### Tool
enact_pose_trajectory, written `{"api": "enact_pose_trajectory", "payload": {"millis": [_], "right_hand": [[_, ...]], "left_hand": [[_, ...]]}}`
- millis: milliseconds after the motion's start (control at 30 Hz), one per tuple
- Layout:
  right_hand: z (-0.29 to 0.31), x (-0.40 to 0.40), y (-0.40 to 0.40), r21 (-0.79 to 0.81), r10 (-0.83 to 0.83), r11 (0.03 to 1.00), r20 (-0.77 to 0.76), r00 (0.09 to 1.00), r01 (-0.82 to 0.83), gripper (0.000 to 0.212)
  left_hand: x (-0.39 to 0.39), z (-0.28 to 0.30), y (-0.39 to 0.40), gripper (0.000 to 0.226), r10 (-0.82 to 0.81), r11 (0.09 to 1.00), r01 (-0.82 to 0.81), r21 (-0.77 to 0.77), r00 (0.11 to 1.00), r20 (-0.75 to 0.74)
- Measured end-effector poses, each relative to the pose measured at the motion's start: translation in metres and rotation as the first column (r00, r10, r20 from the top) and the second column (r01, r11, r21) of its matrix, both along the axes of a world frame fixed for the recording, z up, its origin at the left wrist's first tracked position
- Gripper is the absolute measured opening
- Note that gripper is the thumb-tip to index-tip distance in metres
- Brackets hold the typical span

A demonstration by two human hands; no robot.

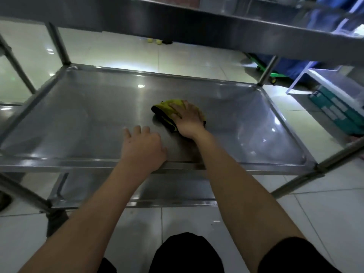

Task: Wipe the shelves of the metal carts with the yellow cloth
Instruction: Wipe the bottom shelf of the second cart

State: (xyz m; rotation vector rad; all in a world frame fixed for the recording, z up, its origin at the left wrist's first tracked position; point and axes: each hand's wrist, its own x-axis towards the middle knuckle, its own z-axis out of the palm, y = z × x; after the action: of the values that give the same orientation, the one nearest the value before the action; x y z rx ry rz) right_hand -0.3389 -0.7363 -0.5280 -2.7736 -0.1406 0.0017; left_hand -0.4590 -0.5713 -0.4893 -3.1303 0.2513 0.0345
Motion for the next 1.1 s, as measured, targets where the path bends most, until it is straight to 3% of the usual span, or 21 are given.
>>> {"api": "enact_pose_trajectory", "payload": {"millis": [167,267,433,533,733,1100], "right_hand": [[0.005,-0.002,-0.119,-0.008,-0.15,0.989,-0.044,0.988,0.149,0.052],[0.009,-0.015,-0.194,-0.06,-0.271,0.961,-0.037,0.962,0.269,0.052],[0.014,-0.041,-0.305,-0.146,-0.523,0.841,0.034,0.852,0.522,0.049],[0.011,-0.042,-0.319,-0.125,-0.524,0.843,0.031,0.851,0.524,0.048],[0.011,-0.07,-0.34,-0.145,-0.461,0.875,0.043,0.886,0.462,0.047],[0.009,-0.177,-0.339,-0.258,-0.459,0.852,0.052,0.887,0.456,0.048]], "left_hand": [[0.005,0.006,-0.091,0.033,-0.175,0.977,0.181,-0.116,0.983,0.061],[0.006,-0.003,-0.136,0.041,-0.284,0.945,0.283,-0.166,0.959,0.019],[0.002,-0.021,-0.161,0.057,-0.287,0.951,0.29,-0.106,0.957,0.047],[0.0,-0.021,-0.171,0.071,-0.314,0.943,0.317,-0.103,0.948,0.042],[0.009,-0.014,-0.181,0.121,-0.348,0.934,0.337,-0.117,0.933,-0.092],[0.014,-0.009,-0.2,0.116,-0.351,0.929,0.335,-0.155,0.932,-0.088]]}}
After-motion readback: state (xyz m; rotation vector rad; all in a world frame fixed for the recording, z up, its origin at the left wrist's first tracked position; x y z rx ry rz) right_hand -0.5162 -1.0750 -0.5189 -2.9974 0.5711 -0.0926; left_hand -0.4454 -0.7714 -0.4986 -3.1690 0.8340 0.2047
